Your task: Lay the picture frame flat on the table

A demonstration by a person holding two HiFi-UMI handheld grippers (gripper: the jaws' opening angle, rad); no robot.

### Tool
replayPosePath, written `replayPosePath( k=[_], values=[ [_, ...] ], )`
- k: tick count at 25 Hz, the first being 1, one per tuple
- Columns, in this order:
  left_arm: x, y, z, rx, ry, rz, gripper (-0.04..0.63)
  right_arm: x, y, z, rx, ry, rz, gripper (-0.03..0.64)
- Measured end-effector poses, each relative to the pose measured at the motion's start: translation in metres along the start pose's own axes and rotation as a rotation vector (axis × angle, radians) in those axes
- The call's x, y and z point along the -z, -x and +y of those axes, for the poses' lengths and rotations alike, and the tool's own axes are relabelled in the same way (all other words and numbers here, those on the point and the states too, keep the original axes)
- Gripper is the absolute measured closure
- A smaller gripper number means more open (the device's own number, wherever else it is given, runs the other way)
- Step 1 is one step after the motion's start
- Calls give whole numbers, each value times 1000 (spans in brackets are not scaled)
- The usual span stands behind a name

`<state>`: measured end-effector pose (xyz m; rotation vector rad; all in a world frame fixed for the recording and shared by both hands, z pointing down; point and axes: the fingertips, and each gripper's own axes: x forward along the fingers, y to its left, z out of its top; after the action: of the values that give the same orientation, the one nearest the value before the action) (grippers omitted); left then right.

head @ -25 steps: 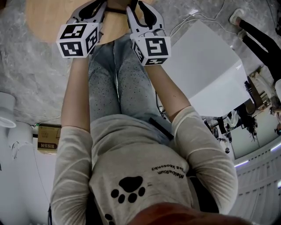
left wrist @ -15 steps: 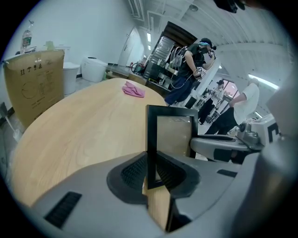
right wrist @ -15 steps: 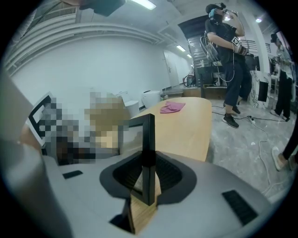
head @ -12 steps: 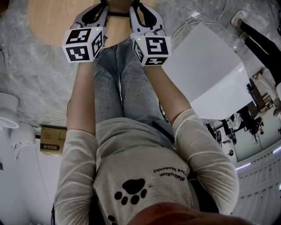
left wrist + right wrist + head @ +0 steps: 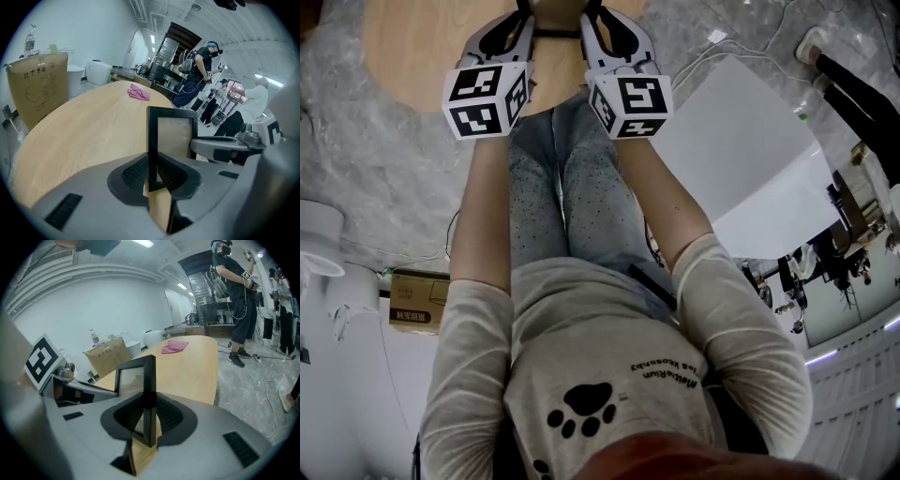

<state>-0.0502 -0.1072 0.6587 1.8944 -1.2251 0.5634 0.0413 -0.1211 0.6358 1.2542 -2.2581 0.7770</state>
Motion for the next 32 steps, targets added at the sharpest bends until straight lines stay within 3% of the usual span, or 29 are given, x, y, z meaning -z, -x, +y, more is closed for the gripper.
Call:
replayPosePath(
  k=[32],
  values=[
    [-23, -37, 22, -21, 51, 11, 534, -7, -58, -32, -25, -34, 58, 526]
  ],
)
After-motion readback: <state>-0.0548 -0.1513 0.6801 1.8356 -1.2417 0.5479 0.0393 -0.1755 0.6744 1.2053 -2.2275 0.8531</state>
